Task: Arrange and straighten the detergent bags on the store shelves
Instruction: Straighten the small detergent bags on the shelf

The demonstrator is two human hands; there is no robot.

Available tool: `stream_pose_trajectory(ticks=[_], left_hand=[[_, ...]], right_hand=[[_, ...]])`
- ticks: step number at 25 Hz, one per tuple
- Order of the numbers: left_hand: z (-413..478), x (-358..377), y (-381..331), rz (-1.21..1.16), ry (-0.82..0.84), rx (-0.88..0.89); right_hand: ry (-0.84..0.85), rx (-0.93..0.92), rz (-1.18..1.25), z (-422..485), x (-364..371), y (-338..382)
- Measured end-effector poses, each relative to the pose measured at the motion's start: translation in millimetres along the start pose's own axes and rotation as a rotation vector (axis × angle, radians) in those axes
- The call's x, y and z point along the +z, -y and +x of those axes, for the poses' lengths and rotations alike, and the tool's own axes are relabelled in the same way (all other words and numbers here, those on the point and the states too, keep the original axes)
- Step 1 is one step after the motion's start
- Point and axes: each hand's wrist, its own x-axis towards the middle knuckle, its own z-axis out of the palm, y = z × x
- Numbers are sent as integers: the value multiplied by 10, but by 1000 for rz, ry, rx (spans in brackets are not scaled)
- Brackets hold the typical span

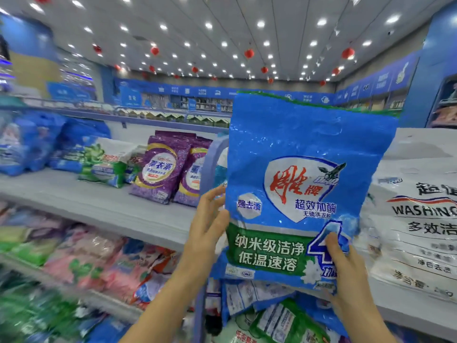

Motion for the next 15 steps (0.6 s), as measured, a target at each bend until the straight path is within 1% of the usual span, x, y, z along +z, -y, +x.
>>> stream_pose_trajectory(ticks=[2,4,7,11,15], left_hand=[[-220,-376,-110,137,45,-49],[-458,-657,-277,225,61,-32],[-629,-1107,-429,307,-110,-11],[-545,-1855,-614,412,-232,-21],[-371,-2941,-732,476,-318,-15]], right_hand=[[80,45,28,-105,318,-39],[163,61,19,-198,675,-92],[247,88,31,-288,1250,-199],[320,122,31,-305,2116,-444],[416,139,40,-333,3246,-780]])
